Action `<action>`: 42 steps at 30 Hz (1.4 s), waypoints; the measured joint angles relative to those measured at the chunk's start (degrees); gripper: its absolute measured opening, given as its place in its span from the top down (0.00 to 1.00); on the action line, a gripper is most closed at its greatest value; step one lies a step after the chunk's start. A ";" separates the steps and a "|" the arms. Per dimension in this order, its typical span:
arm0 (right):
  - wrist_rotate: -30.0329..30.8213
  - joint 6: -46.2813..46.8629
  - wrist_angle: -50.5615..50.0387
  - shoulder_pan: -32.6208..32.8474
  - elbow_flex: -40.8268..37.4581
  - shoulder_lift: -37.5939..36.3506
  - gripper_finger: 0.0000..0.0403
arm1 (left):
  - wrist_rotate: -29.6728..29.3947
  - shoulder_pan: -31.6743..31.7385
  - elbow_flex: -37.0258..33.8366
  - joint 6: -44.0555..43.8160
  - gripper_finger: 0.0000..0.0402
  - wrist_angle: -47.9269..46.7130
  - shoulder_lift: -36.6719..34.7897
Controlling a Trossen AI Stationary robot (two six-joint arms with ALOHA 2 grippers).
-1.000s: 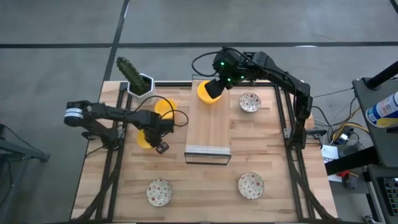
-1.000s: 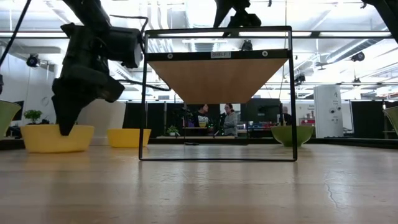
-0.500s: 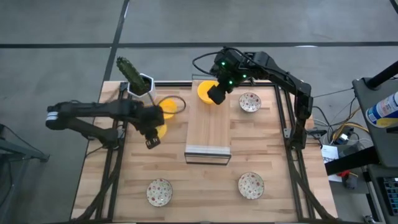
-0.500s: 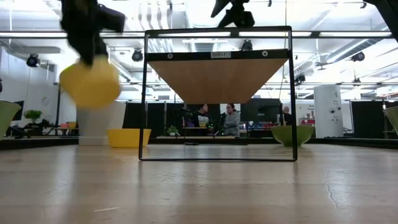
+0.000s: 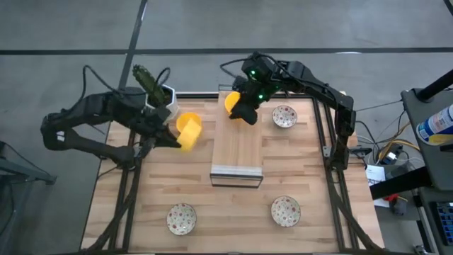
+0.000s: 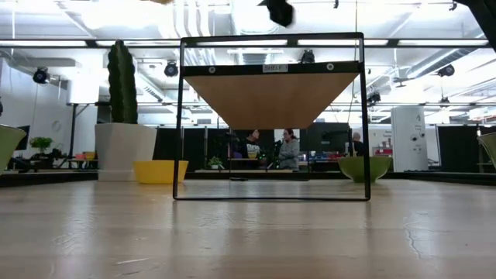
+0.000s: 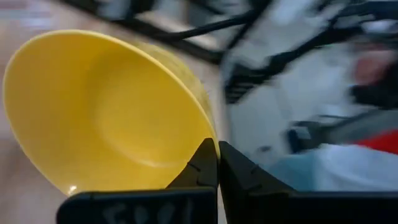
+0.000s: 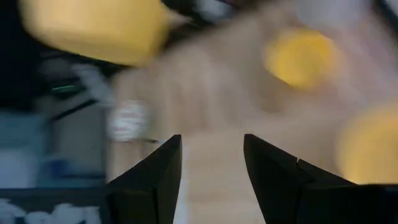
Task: Pick & Place Mini bowls
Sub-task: Stack the bottom yellow bowl on the yellow bowl on the shelf
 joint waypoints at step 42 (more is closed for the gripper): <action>-42.63 45.46 88.90 5.03 -0.22 8.01 0.43 | 26.43 -0.55 -3.67 -26.89 1.00 84.96 12.21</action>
